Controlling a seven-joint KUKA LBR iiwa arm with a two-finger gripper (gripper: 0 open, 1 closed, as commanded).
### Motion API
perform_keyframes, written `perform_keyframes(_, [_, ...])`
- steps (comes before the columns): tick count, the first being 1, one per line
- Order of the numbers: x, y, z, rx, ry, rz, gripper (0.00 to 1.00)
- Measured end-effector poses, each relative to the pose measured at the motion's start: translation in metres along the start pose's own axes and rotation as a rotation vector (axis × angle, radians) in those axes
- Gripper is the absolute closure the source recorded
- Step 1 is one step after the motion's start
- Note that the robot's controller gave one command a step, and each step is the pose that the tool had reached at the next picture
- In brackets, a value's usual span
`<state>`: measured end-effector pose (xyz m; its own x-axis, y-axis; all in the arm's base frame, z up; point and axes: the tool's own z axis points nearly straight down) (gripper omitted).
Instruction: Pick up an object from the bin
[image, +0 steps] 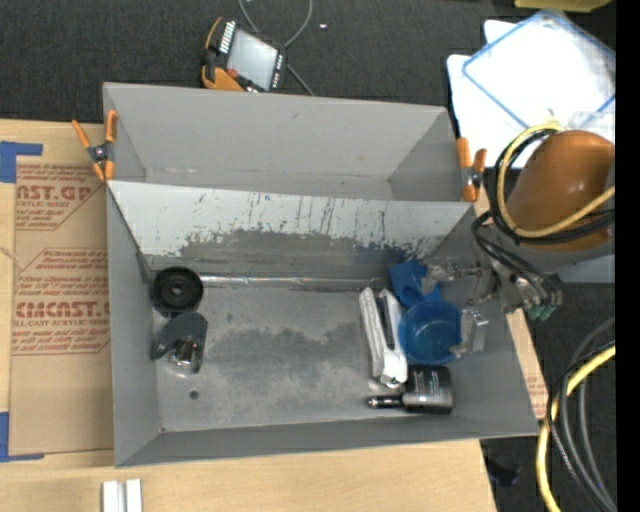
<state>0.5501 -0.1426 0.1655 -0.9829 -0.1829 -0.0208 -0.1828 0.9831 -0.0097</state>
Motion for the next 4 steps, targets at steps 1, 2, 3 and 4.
perform_keyframes(1, [0.006, 0.009, 0.027, -0.007, 0.011, 0.085, 0.0])
perform_keyframes(2, [0.022, 0.019, 0.058, -0.007, 0.011, 0.05, 0.0])
perform_keyframes(3, [0.006, 0.053, 0.08, -0.007, 0.008, 0.174, 1.0])
perform_keyframes(4, [0.006, 0.053, 0.08, -0.007, 0.008, 0.174, 1.0])
